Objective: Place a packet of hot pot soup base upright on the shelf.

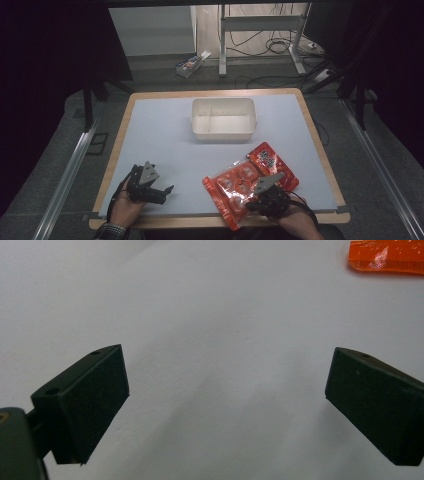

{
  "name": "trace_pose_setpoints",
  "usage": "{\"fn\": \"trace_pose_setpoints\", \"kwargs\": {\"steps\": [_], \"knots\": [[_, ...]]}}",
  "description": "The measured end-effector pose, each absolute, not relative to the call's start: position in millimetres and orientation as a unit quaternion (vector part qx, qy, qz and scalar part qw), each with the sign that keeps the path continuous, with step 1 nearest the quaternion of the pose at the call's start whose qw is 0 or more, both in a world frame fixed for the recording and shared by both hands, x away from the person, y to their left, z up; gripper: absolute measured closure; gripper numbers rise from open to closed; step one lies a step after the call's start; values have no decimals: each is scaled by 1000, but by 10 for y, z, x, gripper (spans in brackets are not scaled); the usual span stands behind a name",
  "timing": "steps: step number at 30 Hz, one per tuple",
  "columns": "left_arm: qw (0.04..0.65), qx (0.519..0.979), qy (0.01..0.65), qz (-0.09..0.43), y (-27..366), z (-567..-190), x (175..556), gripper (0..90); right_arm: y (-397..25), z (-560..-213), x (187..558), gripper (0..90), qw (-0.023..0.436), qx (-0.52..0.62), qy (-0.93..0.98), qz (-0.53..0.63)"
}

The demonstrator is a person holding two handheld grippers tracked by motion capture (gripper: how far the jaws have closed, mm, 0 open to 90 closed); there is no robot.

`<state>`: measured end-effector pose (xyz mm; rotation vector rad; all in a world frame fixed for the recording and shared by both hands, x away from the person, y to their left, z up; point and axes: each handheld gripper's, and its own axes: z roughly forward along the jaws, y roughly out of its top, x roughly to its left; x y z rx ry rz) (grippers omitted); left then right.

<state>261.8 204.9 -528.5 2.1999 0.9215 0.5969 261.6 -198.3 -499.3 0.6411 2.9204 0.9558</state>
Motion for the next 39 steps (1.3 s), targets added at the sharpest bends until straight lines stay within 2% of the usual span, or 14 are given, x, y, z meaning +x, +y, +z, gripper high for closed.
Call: {"fn": "trace_pose_setpoints", "kwargs": {"steps": [9,11,12,23,28,34,39], "knots": [[334,844,352,229,2044,-5286,2617,33,-2098,-4918,2695,769,37,238,917,319],[334,844,351,229,2043,-5286,2617,33,-2130,-4894,2720,736,47,247,913,321],[333,844,351,230,2043,-5284,2616,33,-2168,-4872,2753,686,56,258,907,328],[344,839,360,220,2051,-5274,2617,33,-2419,-4764,2931,503,130,302,882,339],[345,839,362,215,2062,-5264,2621,35,-2579,-4730,3023,483,148,322,865,355],[348,839,362,211,2066,-5259,2620,38,-2758,-4730,3122,414,172,353,848,356],[344,840,362,212,2063,-5264,2622,39,-2865,-4745,3182,375,175,372,838,359]]}}
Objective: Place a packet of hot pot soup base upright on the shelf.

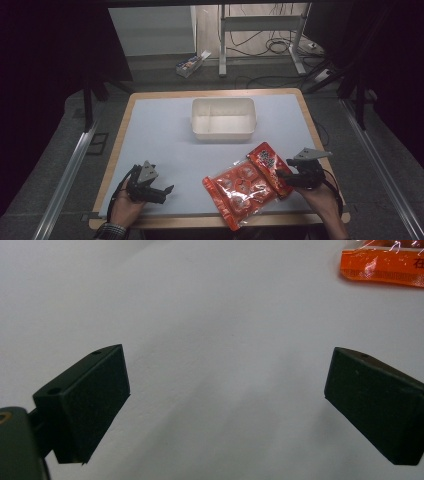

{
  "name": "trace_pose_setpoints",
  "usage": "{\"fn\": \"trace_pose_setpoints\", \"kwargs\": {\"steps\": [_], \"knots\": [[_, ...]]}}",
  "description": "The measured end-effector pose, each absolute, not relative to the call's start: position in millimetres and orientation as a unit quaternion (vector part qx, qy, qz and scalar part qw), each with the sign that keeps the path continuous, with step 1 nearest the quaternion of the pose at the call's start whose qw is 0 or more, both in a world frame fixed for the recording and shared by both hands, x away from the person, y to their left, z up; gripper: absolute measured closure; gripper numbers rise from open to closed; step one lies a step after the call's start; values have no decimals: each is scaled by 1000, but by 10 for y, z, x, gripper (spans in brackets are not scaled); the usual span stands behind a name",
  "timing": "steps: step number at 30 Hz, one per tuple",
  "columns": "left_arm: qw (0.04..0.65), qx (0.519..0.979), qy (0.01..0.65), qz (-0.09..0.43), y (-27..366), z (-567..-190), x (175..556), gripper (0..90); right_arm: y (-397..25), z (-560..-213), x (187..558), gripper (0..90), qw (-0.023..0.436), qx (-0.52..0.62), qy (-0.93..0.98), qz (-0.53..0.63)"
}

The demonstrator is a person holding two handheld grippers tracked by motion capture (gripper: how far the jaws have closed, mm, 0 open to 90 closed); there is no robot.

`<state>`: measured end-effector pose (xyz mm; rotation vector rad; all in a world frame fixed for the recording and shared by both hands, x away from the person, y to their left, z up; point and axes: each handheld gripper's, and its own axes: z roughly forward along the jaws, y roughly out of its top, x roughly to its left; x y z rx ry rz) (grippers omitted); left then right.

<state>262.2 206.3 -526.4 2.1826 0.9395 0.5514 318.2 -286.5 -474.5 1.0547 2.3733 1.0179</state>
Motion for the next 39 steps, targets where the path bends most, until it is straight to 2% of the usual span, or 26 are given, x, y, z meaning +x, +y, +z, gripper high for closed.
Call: {"fn": "trace_pose_setpoints", "kwargs": {"steps": [7,15,23,27,28,30,35,37,39], "knots": [[341,841,362,215,2055,-5270,2622,38,-2934,-4831,3288,355,168,381,839,349],[337,842,361,215,2047,-5277,2624,38,-2936,-4974,3415,359,118,396,840,352],[335,844,360,216,2037,-5284,2625,38,-2770,-5072,3423,465,86,387,854,338],[334,844,359,217,2035,-5286,2626,38,-2715,-5087,3427,489,81,384,858,333],[333,845,359,217,2034,-5285,2626,39,-2697,-5075,3432,541,85,383,858,332],[330,847,356,217,2038,-5283,2627,39,-2692,-5076,3438,563,85,381,859,331],[328,848,355,218,2037,-5284,2627,39,-2632,-5060,3479,775,88,364,869,324],[330,847,357,217,2034,-5287,2627,39,-2626,-5051,3482,807,84,364,869,325],[330,846,357,217,2034,-5287,2626,39,-2608,-5016,3488,879,73,359,871,329]]}}
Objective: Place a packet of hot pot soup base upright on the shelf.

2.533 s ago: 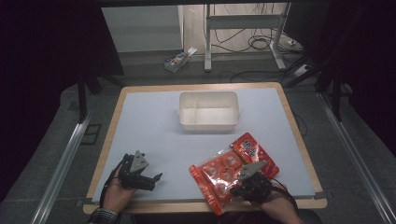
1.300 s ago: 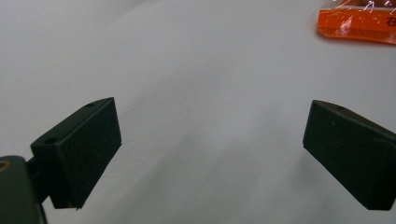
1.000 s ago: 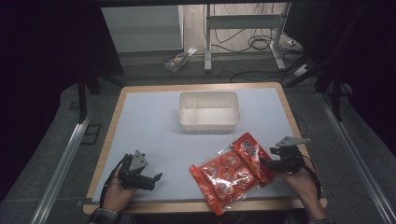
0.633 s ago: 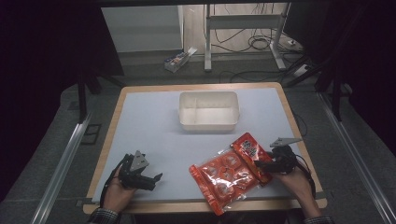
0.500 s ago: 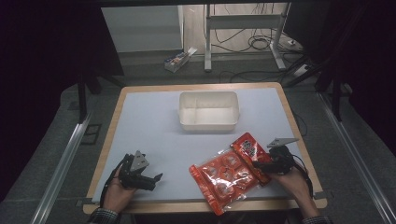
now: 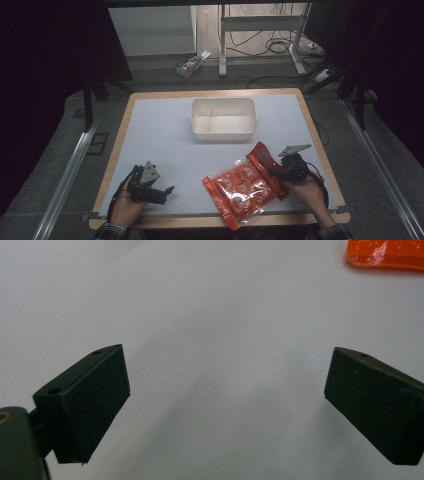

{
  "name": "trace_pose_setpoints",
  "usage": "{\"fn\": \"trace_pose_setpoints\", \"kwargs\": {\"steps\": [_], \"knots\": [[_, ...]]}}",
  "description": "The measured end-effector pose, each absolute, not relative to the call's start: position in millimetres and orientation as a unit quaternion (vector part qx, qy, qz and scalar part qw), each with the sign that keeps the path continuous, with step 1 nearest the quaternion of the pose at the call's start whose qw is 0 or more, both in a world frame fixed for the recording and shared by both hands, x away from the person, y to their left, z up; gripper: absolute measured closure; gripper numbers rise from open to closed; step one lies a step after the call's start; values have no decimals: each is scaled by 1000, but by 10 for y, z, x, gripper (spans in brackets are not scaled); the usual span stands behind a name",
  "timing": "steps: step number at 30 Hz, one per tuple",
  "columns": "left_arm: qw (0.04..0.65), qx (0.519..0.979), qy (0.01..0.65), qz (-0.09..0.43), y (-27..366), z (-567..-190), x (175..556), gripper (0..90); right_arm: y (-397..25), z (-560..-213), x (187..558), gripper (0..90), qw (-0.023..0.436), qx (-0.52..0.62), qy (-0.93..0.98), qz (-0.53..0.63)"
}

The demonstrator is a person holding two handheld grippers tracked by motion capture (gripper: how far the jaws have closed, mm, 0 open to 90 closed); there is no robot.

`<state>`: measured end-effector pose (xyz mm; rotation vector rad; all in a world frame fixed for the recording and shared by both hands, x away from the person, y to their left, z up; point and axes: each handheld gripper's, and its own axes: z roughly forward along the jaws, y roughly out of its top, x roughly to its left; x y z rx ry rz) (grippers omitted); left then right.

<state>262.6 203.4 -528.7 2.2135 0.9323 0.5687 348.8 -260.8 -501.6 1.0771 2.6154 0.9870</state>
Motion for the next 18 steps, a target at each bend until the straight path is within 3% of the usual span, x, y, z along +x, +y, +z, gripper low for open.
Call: {"fn": "trace_pose_setpoints", "kwargs": {"steps": [18], "knots": [[334,845,353,226,2041,-5264,2611,40,-2504,-4504,3394,887,84,318,871,366]]}}
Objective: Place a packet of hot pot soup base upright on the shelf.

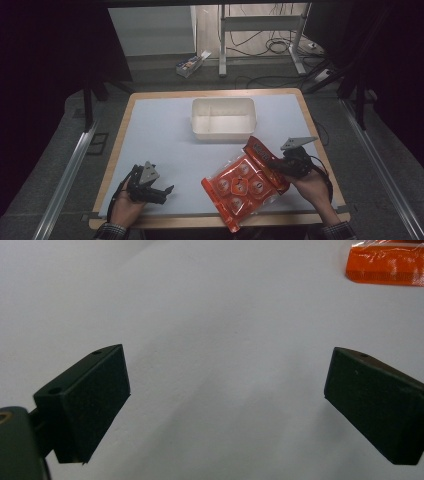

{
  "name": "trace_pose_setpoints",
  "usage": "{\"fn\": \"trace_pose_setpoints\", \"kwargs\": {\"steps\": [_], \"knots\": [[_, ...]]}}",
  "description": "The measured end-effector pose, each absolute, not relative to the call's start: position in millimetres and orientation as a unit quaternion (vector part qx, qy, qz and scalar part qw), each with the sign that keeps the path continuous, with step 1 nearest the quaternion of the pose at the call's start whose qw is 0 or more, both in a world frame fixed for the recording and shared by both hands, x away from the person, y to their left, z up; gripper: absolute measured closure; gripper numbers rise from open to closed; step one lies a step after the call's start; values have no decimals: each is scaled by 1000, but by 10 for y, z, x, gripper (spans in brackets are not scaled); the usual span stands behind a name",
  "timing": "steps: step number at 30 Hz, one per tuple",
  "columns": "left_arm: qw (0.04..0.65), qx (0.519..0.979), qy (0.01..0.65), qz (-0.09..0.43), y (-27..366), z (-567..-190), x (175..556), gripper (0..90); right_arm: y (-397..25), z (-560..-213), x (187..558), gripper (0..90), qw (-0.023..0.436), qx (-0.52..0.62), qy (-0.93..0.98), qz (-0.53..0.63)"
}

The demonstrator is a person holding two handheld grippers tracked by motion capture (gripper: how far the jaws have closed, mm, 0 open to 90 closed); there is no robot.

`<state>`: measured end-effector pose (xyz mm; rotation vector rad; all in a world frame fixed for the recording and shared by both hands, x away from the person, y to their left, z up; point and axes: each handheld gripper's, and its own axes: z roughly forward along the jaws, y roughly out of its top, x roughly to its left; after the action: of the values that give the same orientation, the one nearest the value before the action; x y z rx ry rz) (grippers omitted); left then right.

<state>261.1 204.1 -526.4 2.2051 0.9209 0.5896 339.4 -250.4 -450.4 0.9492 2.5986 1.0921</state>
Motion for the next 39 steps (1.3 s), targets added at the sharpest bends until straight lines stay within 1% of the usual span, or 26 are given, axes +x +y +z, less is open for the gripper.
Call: {"fn": "trace_pose_setpoints", "kwargs": {"steps": [5,7,17,24,25,28,33,39], "knots": [[333,845,351,226,2039,-5266,2610,40,-2454,-4363,3403,886,74,309,871,375],[334,845,351,227,2039,-5266,2609,40,-2406,-4235,3407,886,68,294,872,385],[339,842,350,230,2037,-5265,2604,40,-2136,-3872,3422,887,76,238,886,390],[339,843,349,230,2050,-5259,2606,40,-1996,-3679,3436,887,78,215,889,396],[341,842,350,228,2055,-5255,2606,39,-1962,-3607,3441,887,79,206,890,399],[349,838,354,225,2055,-5254,2604,38,-1927,-3528,3442,887,82,200,891,400],[350,837,354,226,2058,-5253,2604,38,-1835,-3308,3448,887,105,182,895,393],[344,841,351,226,2068,-5254,2611,38,-1823,-3182,3496,887,123,179,896,388]]}}
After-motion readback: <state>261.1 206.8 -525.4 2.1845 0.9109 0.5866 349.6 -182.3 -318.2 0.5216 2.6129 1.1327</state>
